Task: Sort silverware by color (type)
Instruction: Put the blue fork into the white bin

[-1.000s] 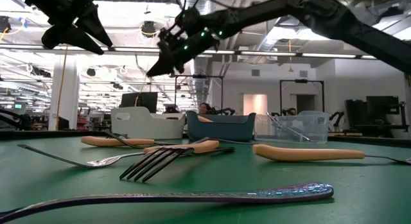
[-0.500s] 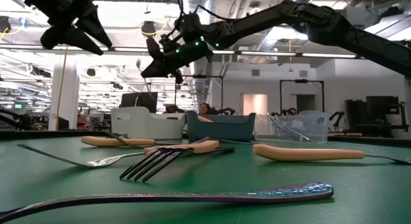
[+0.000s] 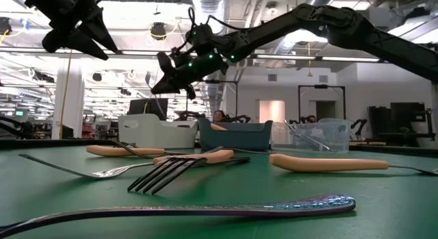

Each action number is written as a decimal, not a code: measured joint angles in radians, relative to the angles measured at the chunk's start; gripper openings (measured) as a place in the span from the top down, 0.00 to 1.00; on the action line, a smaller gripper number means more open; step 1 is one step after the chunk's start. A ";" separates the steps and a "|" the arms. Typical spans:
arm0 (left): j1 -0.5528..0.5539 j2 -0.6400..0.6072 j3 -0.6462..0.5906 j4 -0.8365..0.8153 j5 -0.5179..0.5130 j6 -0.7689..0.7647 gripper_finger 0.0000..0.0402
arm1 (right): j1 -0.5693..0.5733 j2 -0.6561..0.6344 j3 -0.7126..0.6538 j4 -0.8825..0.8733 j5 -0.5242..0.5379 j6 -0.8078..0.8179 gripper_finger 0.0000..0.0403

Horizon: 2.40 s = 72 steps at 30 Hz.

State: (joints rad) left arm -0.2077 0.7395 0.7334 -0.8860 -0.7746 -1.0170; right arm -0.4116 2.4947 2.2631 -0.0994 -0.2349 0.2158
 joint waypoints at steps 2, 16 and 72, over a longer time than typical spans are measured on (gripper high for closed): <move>0.000 0.000 0.000 0.000 0.000 0.000 0.60 | 0.005 -0.001 -0.006 0.040 -0.002 -0.031 1.00; 0.000 0.000 0.000 -0.015 0.002 -0.017 0.60 | 0.016 -0.006 -0.010 -0.138 -0.107 -0.348 1.00; 0.000 0.000 0.000 -0.053 -0.008 -0.106 0.60 | -0.041 0.018 0.069 -0.364 -0.103 -1.133 1.00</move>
State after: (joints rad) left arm -0.2073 0.7399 0.7334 -0.9388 -0.7822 -1.1233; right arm -0.4529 2.5124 2.3322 -0.4637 -0.3380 -0.9169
